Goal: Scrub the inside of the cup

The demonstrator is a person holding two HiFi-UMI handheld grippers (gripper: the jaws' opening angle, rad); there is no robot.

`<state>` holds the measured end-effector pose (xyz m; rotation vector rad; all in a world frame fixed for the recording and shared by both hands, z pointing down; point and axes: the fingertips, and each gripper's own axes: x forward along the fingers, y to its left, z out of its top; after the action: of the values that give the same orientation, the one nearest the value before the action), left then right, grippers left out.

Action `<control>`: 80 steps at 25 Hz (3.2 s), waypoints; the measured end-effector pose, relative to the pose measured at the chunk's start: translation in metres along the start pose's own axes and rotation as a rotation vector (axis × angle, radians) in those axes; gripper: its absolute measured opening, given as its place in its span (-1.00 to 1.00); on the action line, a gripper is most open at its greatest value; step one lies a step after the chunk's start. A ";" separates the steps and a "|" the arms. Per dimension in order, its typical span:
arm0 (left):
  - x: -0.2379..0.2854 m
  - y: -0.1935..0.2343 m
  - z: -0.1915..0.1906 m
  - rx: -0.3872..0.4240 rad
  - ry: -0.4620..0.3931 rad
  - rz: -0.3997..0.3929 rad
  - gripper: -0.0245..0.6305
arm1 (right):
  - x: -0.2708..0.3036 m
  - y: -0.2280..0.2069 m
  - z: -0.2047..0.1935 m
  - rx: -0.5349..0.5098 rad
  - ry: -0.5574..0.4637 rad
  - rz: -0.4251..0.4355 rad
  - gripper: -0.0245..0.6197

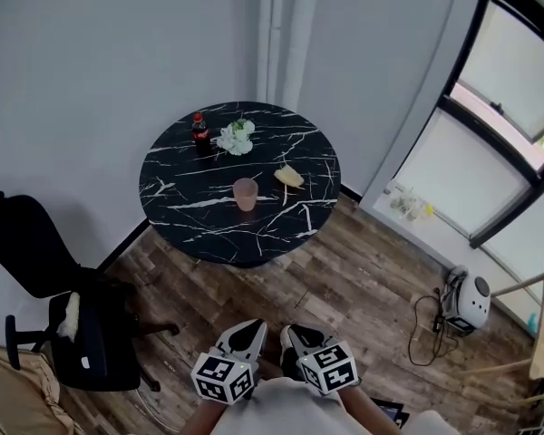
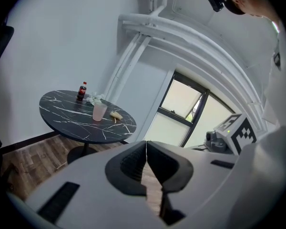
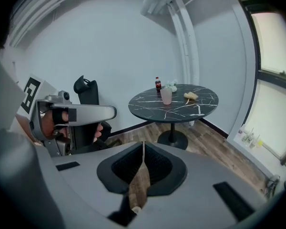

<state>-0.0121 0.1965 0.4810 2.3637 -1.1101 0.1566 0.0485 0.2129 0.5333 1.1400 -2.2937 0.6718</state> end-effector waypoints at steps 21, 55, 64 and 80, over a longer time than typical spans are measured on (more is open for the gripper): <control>0.064 0.029 0.043 -0.022 -0.012 0.044 -0.89 | 0.032 -0.074 0.045 -0.008 0.001 0.037 -0.81; 0.138 0.058 0.070 -0.208 -0.100 0.172 -0.89 | 0.062 -0.162 0.087 -0.045 -0.005 0.122 -0.81; 0.139 0.091 0.080 -0.225 -0.093 0.202 -0.89 | 0.086 -0.161 0.102 -0.024 0.004 0.118 -0.81; 0.157 0.155 0.122 -0.231 -0.152 0.152 -0.89 | 0.130 -0.170 0.137 -0.052 0.028 0.081 -0.81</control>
<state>-0.0383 -0.0543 0.4890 2.1141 -1.3055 -0.0951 0.0905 -0.0376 0.5451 1.0125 -2.3303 0.6507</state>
